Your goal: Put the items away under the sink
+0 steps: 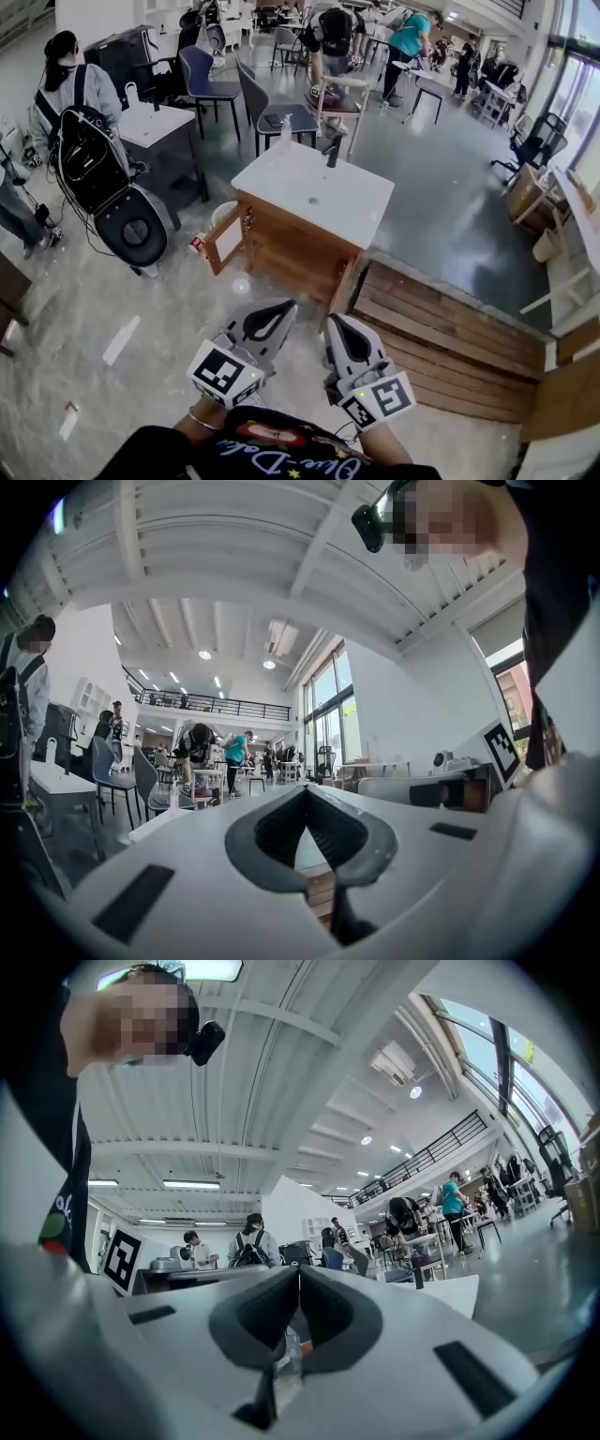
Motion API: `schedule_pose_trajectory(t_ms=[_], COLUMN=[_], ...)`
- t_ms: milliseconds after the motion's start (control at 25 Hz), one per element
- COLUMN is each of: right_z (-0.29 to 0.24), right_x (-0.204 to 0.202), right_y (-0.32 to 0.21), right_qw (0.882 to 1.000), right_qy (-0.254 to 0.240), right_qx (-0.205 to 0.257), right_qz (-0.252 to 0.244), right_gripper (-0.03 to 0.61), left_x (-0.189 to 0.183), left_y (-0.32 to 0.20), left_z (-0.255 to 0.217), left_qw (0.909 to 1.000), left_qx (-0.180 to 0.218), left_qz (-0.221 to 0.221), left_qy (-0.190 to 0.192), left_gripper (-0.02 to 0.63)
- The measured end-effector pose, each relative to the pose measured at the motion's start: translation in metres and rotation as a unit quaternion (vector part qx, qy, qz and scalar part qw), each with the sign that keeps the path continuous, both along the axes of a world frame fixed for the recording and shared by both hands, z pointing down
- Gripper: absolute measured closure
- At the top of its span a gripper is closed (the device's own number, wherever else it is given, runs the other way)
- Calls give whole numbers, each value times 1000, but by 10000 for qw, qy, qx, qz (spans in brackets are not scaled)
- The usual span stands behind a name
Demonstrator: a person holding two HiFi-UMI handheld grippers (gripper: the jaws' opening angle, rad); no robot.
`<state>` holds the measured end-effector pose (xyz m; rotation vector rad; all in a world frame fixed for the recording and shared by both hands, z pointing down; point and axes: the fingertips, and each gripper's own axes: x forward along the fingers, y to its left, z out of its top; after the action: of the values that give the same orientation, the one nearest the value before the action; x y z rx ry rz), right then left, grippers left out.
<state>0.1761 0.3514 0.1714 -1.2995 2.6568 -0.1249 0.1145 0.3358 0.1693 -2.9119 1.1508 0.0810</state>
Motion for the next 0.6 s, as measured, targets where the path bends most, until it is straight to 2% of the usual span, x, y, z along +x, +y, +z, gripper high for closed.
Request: schedule_pose_trajectory(t_ms=[120,320,600], right_z=[2,5,5], right_x=[-7,-12,-36], right_y=[-13,-30,-49], right_qw=[10000,9999,9999], right_qy=[5,51,112], right_qx=[-42,-86,-129], right_qz=[17,90,26], right_gripper=[569,569,569], left_x=[-7,-10,-31], left_y=[-13,-28,-45], left_z=[0,3,4], left_qw=[9999,9999,9999], left_qx=[-60,99,-10], left_qz=[52,81,111], left_qy=[94,-80,-22], left_gripper=[606,606,606])
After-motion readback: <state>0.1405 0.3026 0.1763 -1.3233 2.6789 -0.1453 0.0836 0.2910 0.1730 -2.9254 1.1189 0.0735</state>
